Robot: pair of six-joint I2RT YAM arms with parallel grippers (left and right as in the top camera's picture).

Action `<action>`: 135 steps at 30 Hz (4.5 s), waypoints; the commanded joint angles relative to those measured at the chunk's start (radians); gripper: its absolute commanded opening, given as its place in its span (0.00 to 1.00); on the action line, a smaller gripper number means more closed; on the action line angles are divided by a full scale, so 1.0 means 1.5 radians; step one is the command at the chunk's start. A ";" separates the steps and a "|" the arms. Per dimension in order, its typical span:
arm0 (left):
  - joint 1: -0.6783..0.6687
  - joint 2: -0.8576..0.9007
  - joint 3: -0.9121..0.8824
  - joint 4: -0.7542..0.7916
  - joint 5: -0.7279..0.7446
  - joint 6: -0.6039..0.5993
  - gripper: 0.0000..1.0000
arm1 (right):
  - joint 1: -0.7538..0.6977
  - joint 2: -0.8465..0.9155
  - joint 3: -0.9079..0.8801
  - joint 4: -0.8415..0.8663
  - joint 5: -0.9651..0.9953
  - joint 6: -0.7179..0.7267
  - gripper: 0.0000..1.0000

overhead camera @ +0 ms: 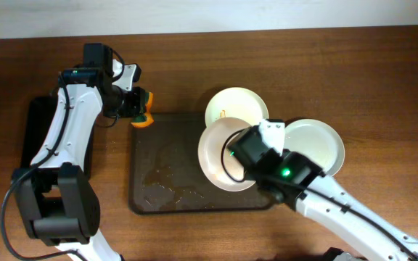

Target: Clean dirty plates on tray and stack at the side

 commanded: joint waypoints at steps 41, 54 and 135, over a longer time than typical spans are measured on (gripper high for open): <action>-0.026 -0.005 0.005 0.004 -0.027 0.010 0.00 | -0.425 0.170 0.055 0.199 -0.416 -0.101 0.52; -0.026 -0.005 0.005 0.002 -0.027 0.010 0.00 | -0.185 0.393 0.057 0.237 -0.513 0.055 0.08; -0.134 0.201 -0.178 0.056 0.039 0.026 0.00 | -0.222 0.491 0.094 0.290 -0.598 -0.014 0.04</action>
